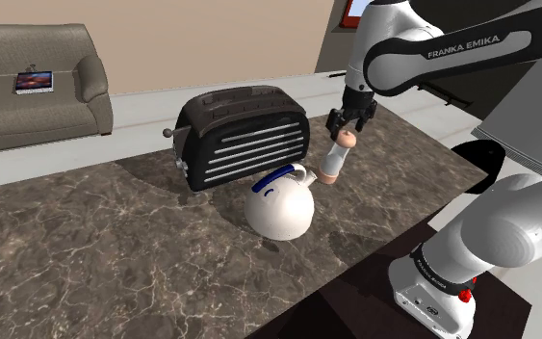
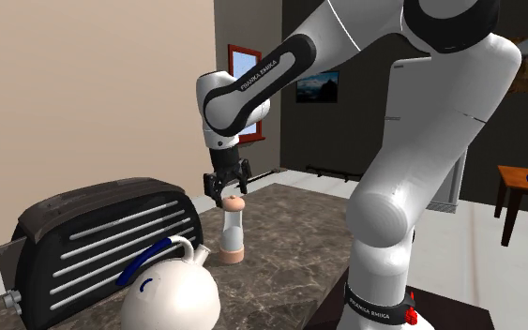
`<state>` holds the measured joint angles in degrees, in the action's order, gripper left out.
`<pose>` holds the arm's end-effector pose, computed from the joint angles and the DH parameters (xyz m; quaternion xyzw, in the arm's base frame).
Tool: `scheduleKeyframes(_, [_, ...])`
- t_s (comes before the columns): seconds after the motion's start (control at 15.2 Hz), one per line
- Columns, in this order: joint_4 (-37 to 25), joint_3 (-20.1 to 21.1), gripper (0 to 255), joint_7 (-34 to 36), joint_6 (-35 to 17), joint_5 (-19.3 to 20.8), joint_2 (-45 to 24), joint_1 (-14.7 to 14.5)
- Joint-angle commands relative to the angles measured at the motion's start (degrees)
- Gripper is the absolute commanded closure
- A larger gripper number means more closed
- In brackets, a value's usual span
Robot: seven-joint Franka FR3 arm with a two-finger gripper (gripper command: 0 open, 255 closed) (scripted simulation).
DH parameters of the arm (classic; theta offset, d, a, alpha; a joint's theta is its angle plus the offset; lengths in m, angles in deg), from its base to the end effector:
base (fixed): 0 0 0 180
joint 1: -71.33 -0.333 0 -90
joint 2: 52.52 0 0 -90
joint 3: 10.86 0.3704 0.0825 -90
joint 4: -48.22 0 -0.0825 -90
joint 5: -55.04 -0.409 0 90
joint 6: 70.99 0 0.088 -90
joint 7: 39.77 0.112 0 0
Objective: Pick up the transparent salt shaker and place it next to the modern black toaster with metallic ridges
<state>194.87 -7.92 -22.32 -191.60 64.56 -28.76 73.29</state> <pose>0.3985 -0.0013 0.4376 0.9913 -0.1017 -0.0075 0.0831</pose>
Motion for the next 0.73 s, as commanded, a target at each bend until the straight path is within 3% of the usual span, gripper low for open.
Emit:
scheduleKeyframes(0.0, [-1.3,0.1,0,-0.2,2.1,-0.3,0.8,-0.2])
scheduleKeyframes(0.2, [-5.4,0.6,0,-0.5,8.0,-1.1,2.5,-0.7])
scheduleKeyframes(0.66, [-5.4,0.6,0,-0.5,8.0,-1.1,2.5,-0.7])
